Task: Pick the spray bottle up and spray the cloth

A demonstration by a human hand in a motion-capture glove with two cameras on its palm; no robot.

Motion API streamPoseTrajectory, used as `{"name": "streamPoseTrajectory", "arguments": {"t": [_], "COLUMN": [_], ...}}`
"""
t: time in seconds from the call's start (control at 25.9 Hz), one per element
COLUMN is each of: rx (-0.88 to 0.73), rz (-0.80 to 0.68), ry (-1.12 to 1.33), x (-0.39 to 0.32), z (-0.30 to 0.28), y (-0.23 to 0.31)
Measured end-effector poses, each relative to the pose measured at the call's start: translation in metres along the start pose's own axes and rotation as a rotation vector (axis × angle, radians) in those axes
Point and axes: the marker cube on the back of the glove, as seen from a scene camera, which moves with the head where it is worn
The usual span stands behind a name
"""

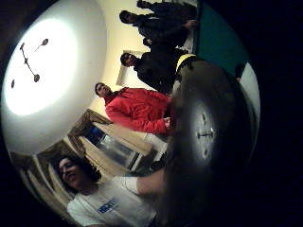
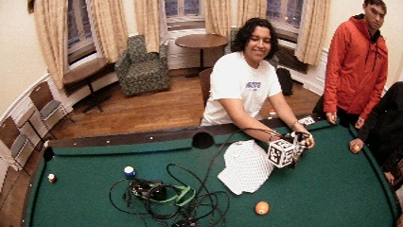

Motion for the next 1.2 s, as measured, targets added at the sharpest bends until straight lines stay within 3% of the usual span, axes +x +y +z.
{"name": "streamPoseTrajectory", "arguments": {"t": [0.31,0.62,0.93,1.2], "rx": [-0.01,-0.154,-0.274,-0.367], "rz": [0.014,0.097,0.24,0.245], "ry": [-0.014,-0.045,0.112,0.395], "x": [0.006,0.016,0.047,0.042], "z": [0.007,0.006,-0.013,-0.047], "y": [-0.015,-0.007,0.024,0.058]}}
